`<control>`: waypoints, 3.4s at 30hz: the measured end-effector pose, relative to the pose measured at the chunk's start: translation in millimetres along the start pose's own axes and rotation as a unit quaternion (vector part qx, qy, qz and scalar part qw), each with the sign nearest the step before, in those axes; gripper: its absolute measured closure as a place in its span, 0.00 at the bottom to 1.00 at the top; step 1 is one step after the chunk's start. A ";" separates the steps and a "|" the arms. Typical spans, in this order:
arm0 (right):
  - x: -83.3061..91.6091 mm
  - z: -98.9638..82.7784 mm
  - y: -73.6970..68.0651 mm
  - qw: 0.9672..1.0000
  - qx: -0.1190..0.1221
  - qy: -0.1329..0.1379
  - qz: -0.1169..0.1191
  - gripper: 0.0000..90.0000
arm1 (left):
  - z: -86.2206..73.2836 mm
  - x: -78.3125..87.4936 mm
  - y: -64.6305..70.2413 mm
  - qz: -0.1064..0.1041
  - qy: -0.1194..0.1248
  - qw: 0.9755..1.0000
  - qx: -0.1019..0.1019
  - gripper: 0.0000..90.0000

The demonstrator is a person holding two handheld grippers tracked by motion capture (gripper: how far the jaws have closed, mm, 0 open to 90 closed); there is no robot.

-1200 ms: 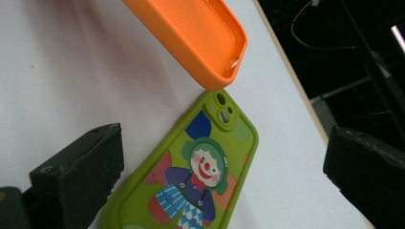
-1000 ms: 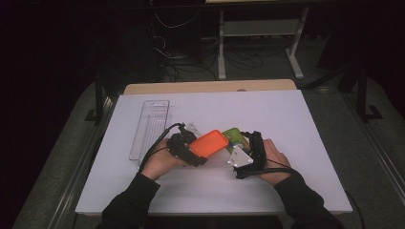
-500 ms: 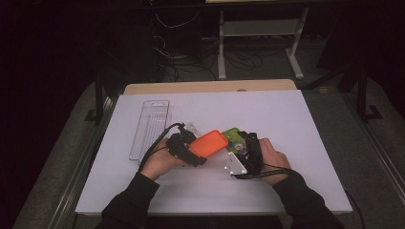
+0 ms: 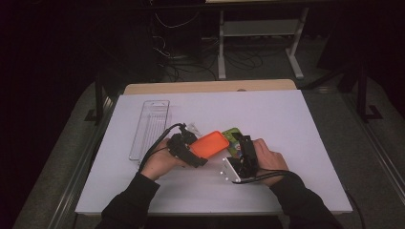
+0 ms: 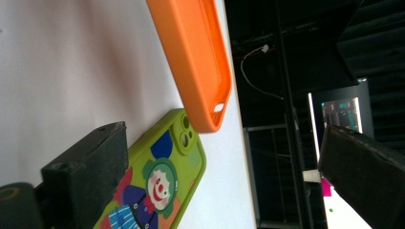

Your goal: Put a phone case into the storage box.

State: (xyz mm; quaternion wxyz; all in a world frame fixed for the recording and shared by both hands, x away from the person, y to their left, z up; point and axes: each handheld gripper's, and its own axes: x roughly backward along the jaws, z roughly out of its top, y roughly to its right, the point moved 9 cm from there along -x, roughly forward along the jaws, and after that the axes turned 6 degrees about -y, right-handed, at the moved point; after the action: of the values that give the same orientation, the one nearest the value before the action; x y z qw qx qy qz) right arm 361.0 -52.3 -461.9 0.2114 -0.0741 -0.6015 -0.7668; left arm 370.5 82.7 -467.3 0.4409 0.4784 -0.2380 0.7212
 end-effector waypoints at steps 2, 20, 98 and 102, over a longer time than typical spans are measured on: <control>0.7 1.8 0.5 1.000 0.005 0.002 -0.007 0.05 | 1.1 -0.6 2.1 -0.002 0.005 1.000 0.005 0.18; -1.4 26.4 -11.0 0.995 0.090 0.032 -0.043 0.38 | 4.7 1.4 10.0 -0.009 0.005 1.000 -0.015 0.18; -6.9 -4.2 -1.1 0.964 -0.218 0.025 0.150 0.87 | -1.8 27.7 -10.5 0.007 0.063 0.998 -0.030 0.00; -7.4 -3.3 1.0 0.944 -0.274 0.034 0.181 0.87 | -0.6 28.4 -10.8 0.005 0.073 0.997 -0.016 0.00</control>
State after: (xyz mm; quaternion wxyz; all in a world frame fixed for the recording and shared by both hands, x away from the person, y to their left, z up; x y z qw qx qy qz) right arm 368.6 -54.0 -464.6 0.3382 -0.2103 -0.3374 -0.8529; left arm 375.2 100.2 -442.8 0.4607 0.4161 -0.2193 0.7526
